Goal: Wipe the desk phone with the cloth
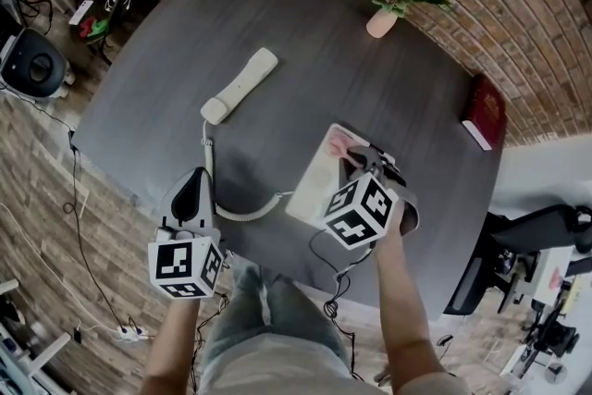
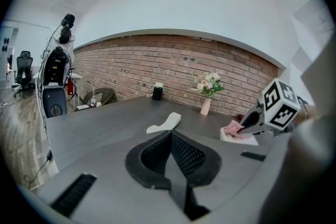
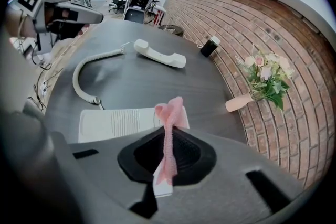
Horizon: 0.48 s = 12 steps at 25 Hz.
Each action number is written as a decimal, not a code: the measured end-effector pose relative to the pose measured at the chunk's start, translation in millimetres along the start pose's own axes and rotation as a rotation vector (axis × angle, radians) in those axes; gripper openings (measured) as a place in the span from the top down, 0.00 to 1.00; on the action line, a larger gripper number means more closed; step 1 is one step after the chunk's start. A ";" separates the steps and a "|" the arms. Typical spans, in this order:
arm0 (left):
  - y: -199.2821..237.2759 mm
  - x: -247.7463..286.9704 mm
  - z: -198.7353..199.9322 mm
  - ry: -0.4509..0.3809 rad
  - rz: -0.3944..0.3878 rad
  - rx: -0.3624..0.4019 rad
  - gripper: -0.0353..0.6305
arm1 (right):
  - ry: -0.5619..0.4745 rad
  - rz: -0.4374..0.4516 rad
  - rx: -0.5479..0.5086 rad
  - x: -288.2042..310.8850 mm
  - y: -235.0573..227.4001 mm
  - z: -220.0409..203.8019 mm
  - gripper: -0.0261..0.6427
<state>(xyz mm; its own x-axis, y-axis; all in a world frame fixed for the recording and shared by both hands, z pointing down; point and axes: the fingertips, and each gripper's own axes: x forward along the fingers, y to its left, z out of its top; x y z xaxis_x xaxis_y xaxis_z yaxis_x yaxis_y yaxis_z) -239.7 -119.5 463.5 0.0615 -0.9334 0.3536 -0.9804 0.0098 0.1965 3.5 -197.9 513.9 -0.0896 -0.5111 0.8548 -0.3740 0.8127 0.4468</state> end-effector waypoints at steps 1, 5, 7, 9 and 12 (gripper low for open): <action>-0.3 -0.4 -0.3 0.001 -0.001 0.001 0.94 | 0.001 0.001 0.000 -0.5 1.0 -0.7 0.93; -0.9 -2.3 -1.9 0.005 -0.006 0.002 0.94 | 0.003 0.007 0.000 -2.2 5.8 -3.1 0.93; -0.7 -3.1 -3.1 0.008 -0.008 0.002 0.94 | 0.002 0.009 -0.003 -3.2 8.4 -3.3 0.93; -0.7 -3.8 -4.5 0.011 -0.011 0.002 0.94 | 0.000 0.011 -0.004 -4.2 11.0 -3.3 0.93; -1.1 -5.0 -6.3 0.013 -0.014 0.002 0.94 | -0.001 0.013 -0.003 -5.1 14.9 -3.8 0.93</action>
<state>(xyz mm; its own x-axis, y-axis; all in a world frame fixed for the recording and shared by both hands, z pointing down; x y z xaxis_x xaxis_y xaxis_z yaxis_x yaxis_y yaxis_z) -237.7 -112.6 467.3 0.0779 -0.9288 0.3624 -0.9799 -0.0043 0.1995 1.9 -182.1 517.2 -0.0957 -0.5005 0.8605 -0.3701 0.8203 0.4360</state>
